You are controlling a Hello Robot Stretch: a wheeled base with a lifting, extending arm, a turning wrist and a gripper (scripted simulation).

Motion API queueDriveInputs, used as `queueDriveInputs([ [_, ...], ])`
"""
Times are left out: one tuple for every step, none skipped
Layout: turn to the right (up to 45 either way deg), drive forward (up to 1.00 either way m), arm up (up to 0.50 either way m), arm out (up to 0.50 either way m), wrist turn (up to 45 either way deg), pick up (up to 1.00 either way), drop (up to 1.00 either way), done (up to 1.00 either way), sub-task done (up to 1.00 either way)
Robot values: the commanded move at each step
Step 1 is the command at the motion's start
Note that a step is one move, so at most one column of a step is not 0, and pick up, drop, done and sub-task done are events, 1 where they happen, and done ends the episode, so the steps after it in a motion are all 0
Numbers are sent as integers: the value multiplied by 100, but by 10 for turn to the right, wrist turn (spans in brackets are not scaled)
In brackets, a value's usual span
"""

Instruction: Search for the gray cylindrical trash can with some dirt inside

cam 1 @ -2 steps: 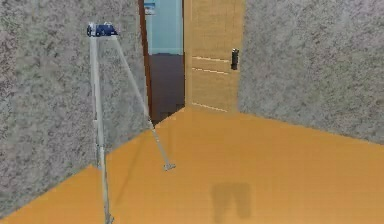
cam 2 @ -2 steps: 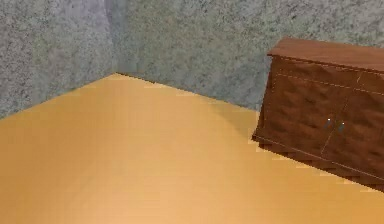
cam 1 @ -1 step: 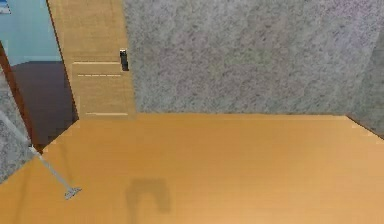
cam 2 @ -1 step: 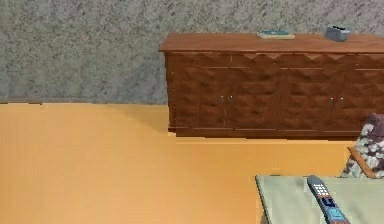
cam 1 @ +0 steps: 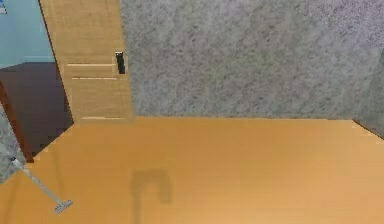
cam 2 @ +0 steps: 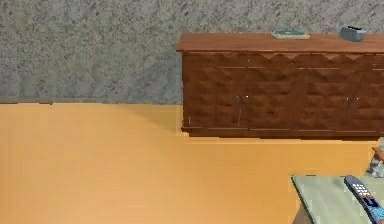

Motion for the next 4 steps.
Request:
queueDriveInputs([
  [-450, 0, 0, 0, 0, 0, 0, 0, 0],
  [-390, 0, 0, 0, 0, 0, 0, 0, 0],
  [0, 55, 0, 0, 0, 0, 0, 0, 0],
  [-450, 0, 0, 0, 0, 0, 0, 0, 0],
])
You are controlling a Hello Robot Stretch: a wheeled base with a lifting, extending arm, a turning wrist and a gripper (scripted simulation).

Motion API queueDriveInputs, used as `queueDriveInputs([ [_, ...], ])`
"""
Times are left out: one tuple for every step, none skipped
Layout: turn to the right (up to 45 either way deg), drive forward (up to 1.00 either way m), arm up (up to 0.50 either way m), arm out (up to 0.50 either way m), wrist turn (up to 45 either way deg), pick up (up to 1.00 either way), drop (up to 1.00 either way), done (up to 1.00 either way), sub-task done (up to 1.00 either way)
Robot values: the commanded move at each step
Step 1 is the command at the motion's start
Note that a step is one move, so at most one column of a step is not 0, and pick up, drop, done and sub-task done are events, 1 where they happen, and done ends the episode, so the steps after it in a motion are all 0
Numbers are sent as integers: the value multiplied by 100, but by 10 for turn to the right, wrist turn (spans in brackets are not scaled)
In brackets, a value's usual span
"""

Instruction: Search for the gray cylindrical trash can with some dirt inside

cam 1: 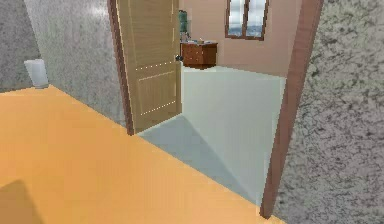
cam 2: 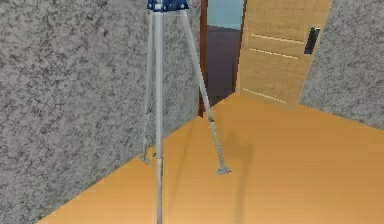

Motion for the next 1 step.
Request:
queueDriveInputs([
  [-30, 0, 0, 0, 0, 0, 0, 0, 0],
])
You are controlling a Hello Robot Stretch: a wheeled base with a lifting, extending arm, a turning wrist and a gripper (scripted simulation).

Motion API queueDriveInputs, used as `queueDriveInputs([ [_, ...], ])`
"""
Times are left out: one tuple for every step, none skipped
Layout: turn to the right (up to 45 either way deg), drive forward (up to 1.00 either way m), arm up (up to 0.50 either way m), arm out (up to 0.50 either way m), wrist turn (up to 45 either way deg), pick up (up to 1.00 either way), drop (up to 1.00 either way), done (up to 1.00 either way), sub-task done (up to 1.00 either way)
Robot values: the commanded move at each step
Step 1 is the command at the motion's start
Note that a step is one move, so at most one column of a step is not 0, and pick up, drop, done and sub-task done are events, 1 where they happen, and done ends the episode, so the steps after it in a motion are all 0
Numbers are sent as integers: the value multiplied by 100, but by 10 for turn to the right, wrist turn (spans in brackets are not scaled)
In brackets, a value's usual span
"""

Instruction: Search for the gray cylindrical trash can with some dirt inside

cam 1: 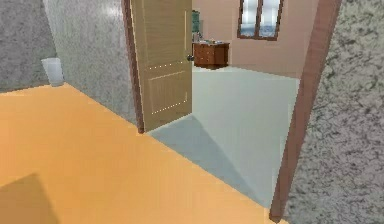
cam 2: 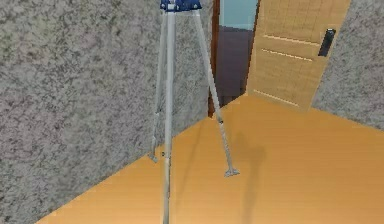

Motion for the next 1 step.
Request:
queueDriveInputs([
  [0, 40, 0, 0, 0, 0, 0, 0, 0],
])
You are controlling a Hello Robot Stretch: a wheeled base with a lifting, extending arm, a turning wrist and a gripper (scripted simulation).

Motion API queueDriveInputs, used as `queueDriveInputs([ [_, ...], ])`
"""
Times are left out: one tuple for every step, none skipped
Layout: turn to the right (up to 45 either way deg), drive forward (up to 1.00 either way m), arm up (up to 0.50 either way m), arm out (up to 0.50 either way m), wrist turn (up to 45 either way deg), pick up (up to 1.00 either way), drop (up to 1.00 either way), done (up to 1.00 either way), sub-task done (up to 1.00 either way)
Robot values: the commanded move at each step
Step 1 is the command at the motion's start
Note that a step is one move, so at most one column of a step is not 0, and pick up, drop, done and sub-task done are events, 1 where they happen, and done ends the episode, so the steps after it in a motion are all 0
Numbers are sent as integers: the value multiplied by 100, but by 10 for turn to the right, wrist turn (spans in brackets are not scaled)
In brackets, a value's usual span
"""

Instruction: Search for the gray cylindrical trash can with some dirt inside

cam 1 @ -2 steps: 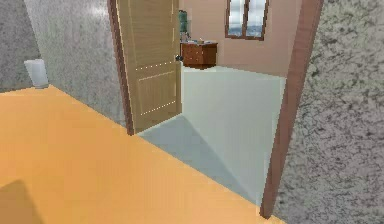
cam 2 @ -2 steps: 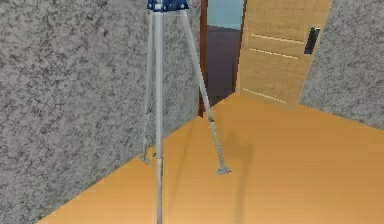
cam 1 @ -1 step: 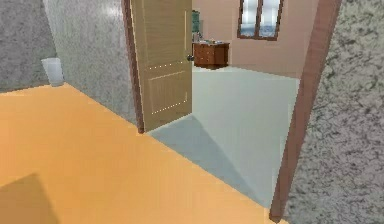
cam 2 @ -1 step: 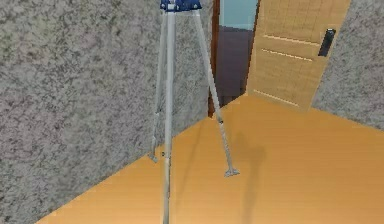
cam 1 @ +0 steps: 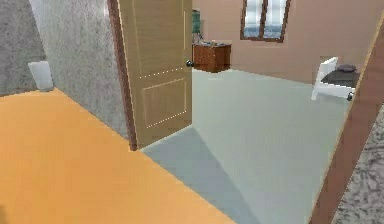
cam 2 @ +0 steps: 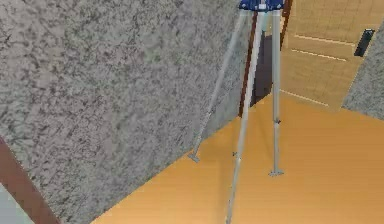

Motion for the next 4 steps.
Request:
queueDriveInputs([
  [-390, 0, 0, 0, 0, 0, 0, 0, 0],
  [0, 100, 0, 0, 0, 0, 0, 0, 0],
  [0, 100, 0, 0, 0, 0, 0, 0, 0],
  [0, 100, 0, 0, 0, 0, 0, 0, 0],
])
